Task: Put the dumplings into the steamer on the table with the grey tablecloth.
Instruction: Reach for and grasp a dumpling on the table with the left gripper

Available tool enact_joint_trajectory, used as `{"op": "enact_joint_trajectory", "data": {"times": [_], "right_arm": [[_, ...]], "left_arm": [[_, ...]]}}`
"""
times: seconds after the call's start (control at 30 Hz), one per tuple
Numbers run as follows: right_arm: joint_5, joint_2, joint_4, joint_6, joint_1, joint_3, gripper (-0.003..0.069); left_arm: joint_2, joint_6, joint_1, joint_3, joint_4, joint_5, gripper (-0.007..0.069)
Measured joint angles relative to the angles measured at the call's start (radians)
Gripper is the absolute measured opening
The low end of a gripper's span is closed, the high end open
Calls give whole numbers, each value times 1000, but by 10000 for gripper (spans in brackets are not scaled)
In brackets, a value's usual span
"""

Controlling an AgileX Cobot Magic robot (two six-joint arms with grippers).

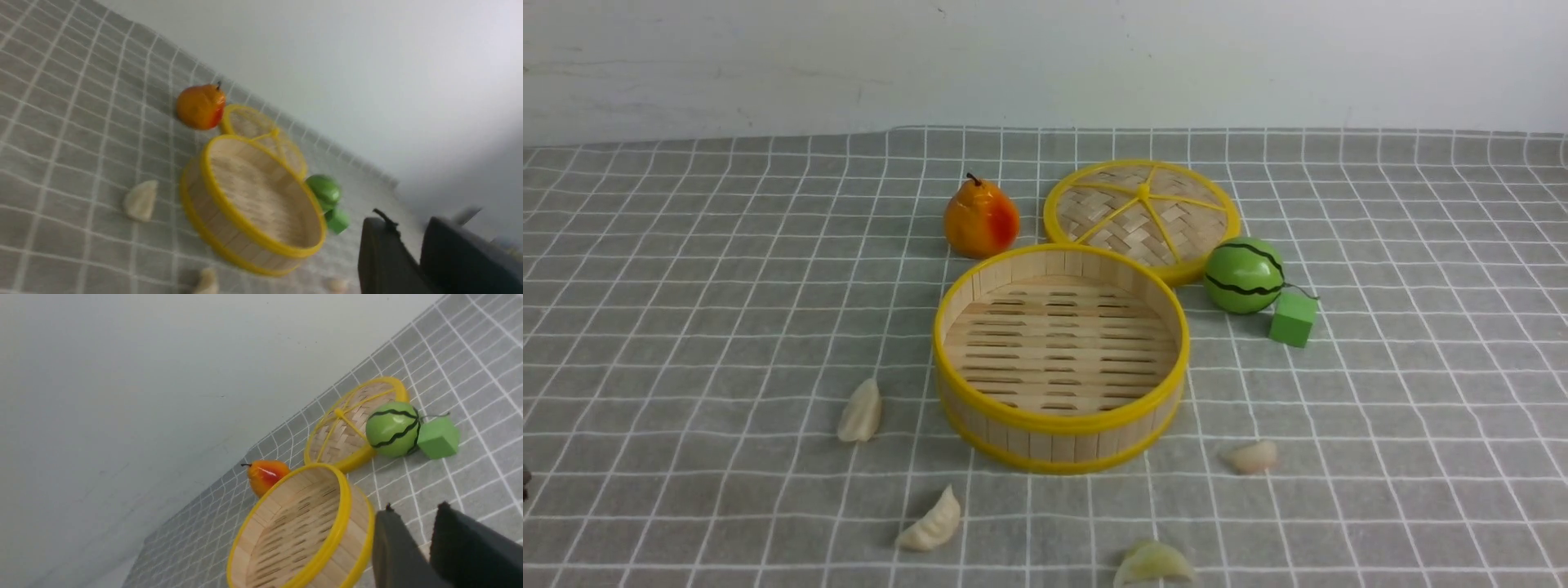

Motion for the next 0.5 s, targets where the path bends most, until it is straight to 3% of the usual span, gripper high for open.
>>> {"op": "enact_joint_trajectory", "data": {"times": [0.13, 0.17, 0.2, 0.3, 0.5], "right_arm": [[142, 257, -89, -179, 0, -199, -10], [155, 284, -102, -187, 0, -221, -13], [290, 405, -164, -253, 0, -327, -20], [487, 562, -260, -302, 13, -460, -20], [690, 848, -505, -258, 248, -654, -13]], "left_arm": [[263, 7, -2, -193, 219, 259, -14], [282, 7, -6, -205, 249, 279, -14], [352, 7, -38, -247, 327, 361, -14], [442, 6, -117, -288, 422, 444, -14], [678, -46, -321, -337, 533, 481, -13]]}}
